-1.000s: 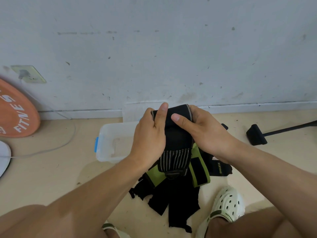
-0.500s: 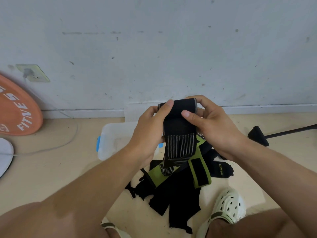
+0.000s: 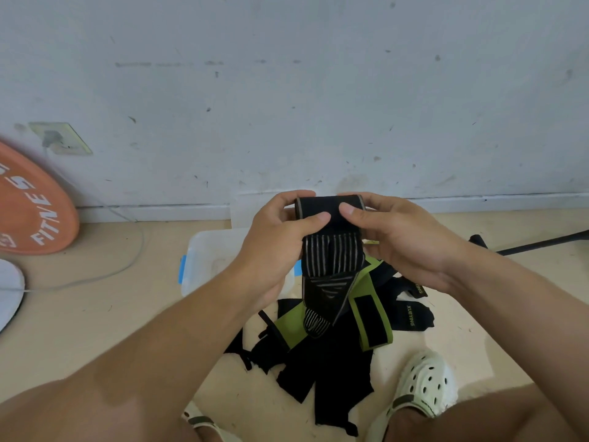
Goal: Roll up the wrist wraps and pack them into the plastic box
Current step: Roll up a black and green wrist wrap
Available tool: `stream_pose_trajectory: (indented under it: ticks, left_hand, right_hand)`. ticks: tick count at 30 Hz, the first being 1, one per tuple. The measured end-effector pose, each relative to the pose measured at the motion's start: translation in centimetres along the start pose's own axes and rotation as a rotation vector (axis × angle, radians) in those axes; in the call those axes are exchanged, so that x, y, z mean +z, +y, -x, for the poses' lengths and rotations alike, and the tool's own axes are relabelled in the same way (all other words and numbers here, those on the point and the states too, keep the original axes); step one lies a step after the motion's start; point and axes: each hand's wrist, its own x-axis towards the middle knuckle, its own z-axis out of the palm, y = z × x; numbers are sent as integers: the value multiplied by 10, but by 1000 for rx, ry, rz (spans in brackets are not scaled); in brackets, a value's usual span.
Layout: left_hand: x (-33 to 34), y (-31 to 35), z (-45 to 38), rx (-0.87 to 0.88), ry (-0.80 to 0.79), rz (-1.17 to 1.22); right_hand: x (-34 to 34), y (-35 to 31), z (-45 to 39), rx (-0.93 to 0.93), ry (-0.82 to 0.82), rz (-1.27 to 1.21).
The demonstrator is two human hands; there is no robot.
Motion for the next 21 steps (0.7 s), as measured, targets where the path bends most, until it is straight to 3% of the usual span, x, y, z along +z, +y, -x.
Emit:
stream_pose_trajectory:
  ticks: [7, 16, 21]
  left_hand:
    - [-1, -1, -1, -39, -28, 35]
    - [-2, -2, -2, 34, -20, -3]
    - [0, 3, 2, -90, -53, 3]
  right_hand:
    - [0, 3, 1, -52, 39, 12]
    - [4, 6, 3, -176, 152, 59]
    - [3, 6, 3, -259, 118, 108]
